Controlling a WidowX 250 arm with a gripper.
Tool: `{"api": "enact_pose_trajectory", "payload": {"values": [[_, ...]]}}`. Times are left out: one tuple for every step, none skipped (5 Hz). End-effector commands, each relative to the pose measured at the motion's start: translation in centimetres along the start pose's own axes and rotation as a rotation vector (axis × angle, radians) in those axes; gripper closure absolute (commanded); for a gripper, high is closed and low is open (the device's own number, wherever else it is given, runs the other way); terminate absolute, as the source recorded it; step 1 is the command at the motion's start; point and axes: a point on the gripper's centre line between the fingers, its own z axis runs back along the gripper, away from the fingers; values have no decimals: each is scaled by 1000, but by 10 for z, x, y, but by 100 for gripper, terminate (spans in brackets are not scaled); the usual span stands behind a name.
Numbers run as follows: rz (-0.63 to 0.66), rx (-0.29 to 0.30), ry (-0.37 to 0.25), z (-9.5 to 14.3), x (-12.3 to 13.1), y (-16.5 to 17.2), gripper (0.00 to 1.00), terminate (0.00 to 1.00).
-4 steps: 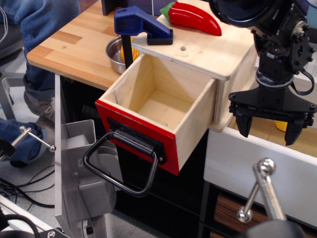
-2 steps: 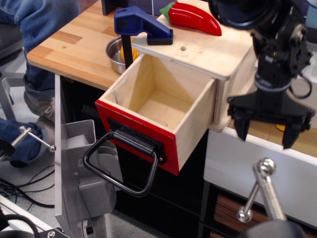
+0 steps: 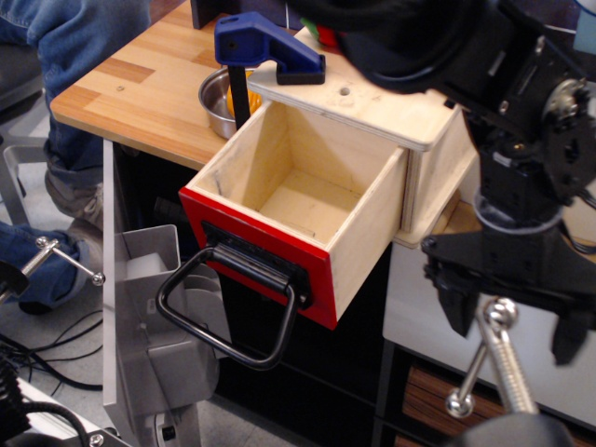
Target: Close drawer of box
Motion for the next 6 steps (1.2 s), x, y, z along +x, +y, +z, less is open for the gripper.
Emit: {"api": "enact_pose_trajectory", "payload": {"values": [[-29,-36,18,48,-54,-1,0,0],[-23,7,52,61,-70,32,0,0],[-54,82,48,69,-66,74,0,0],[-96,137,46,70,-47,119,0,0],[-131,182,74,70,-35,151,0,0],[-186,181,39,71,-32,172,0,0]]}}
